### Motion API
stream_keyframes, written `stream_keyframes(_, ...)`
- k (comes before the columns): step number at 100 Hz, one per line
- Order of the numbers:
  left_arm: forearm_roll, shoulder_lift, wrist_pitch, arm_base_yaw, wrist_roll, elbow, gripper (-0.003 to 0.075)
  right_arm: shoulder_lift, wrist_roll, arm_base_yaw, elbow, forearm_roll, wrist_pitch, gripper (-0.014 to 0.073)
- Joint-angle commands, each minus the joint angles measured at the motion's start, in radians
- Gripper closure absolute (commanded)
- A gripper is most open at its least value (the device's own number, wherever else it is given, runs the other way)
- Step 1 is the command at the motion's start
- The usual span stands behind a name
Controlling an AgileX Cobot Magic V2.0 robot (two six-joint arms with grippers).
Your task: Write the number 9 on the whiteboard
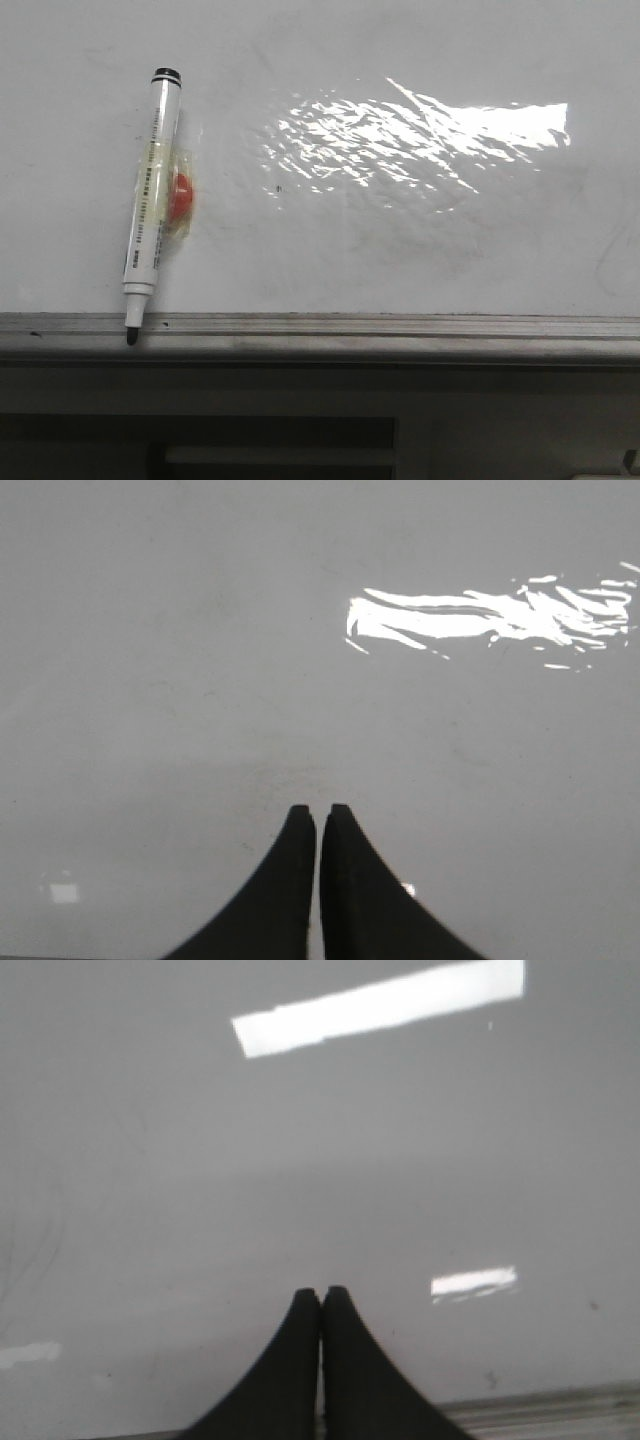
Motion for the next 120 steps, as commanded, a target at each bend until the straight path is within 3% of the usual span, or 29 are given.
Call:
stream_keyframes(1,0.003,0.068,-0.025,0.001,-0.008,-0.081,0.0741,0.072,-0.012,0.002,-0.062,0.071,-0.044,0.0655)
stream_keyframes(9,0.013,0.128,-0.007,0.001,-0.008,-0.137,0.0741,0.129,-0.012,0.002,-0.109,0.071,0.003,0.0655)
stream_keyframes(30,0.011,0.206,-0.115,0.001,-0.008,-0.2,0.0741,0.236,-0.012,0.006,-0.231,0.071,0.075,0.0655)
stream_keyframes(74,0.002,0.209,-0.197,0.001,-0.008,-0.198,0.0734,0.236,-0.012,0.059,-0.237,0.071,0.072,0.0655)
stream_keyframes(81,0.002,0.211,-0.247,0.001,-0.008,-0.191,0.068,0.236,-0.012,0.059,-0.237,0.071,0.073,0.0655)
stream_keyframes(103,0.002,0.244,-0.282,0.001,-0.008,-0.189,0.039,0.236,-0.012,0.059,-0.237,0.071,0.076,0.0655)
stream_keyframes(120,0.002,0.283,-0.365,-0.02,-0.018,-0.189,0.0366,0.236,-0.012,0.059,-0.237,0.071,0.077,0.0655)
